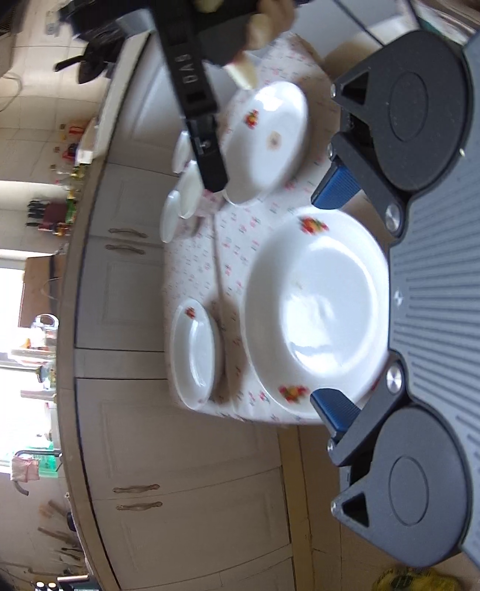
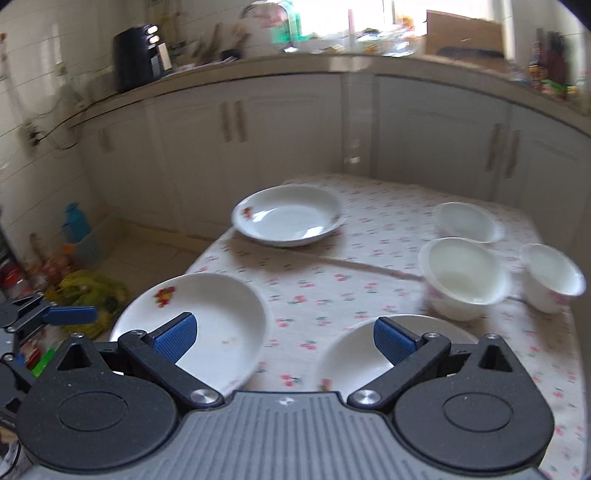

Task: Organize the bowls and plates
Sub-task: 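Reach the right gripper to the rim of the stained white plate and close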

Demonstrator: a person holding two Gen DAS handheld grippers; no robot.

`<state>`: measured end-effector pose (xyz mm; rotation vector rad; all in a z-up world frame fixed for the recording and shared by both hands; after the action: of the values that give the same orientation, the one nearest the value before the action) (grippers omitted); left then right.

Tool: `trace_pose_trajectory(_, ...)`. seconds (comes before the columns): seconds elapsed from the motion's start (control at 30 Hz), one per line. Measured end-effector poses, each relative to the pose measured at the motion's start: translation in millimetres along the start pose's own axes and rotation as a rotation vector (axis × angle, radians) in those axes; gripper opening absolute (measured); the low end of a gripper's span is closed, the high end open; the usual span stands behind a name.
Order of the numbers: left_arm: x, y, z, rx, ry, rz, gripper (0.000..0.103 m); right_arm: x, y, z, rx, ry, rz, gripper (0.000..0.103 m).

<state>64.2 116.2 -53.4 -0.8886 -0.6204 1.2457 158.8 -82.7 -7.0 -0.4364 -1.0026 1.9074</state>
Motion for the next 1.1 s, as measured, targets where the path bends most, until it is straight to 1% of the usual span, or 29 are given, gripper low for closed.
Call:
trace_pose_trajectory(0.1, 13.7, 11.5, -2.1, 0.043, 0.003, -0.021, 0.102, 9.4, -1.7, -20.1, 0.029, -0.037, 0.010, 0.103)
trace_pose_trajectory(0.27, 29.5, 28.1, -8.7, 0.104, 0.072, -0.040, 0.102, 17.1, -3.6, -50.7, 0.085, -0.086, -0.002, 0.103)
trace_pose_trajectory(0.4, 33.0, 33.7, -19.0, 0.129, 0.102, -0.074, 0.102, 18.3, -1.9, -72.9, 0.128, -0.102, -0.016, 0.103)
trace_pose_trajectory(0.5, 32.5, 33.3, -24.3, 0.125, 0.134, -0.105, 0.102, 18.0, 0.3, -85.9, 0.162, -0.126, -0.036, 0.103)
trace_pose_trajectory(0.57, 33.1, 33.6, -28.3, 0.131, 0.142, -0.125, 0.102, 19.4, -0.1, -92.9, 0.180, -0.136, -0.039, 0.102)
trace_pose_trajectory(0.67, 35.1, 33.8, -34.6, 0.144, 0.144, -0.151, 0.102, 20.5, -1.1, -104.0, 0.195, -0.137, -0.030, 0.098)
trace_pose_trajectory(0.73, 36.1, 33.1, -37.8, 0.148, 0.155, -0.158, 0.102, 20.6, -2.1, -110.2, 0.207, -0.146, -0.030, 0.092)
trace_pose_trajectory(0.87, 36.9, 31.5, -43.1, 0.155, 0.174, -0.162, 0.102, 19.4, -3.1, -124.0, 0.230, -0.149, -0.030, 0.085)
trace_pose_trajectory(1.0, 35.3, 29.8, -45.0, 0.153, 0.198, -0.180, 0.102, 18.5, -3.5, -133.1, 0.254, -0.178, -0.052, 0.072)
trace_pose_trajectory(1.1, 34.0, 28.6, -46.1, 0.147, 0.212, -0.195, 0.102, 18.4, -2.7, -137.1, 0.267, -0.186, -0.053, 0.067)
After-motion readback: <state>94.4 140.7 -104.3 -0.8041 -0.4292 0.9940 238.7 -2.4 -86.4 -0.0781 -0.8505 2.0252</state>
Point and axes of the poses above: each gripper's, at about its wrist camera, not at the fingertips, and z roughly against the way its jaws point, x to its left, y to its underside, the point moved 4 cm from there along -z, roughly the way its jaws point, and after that the axes turned 2 degrees about -x, right-handed, at the moved point
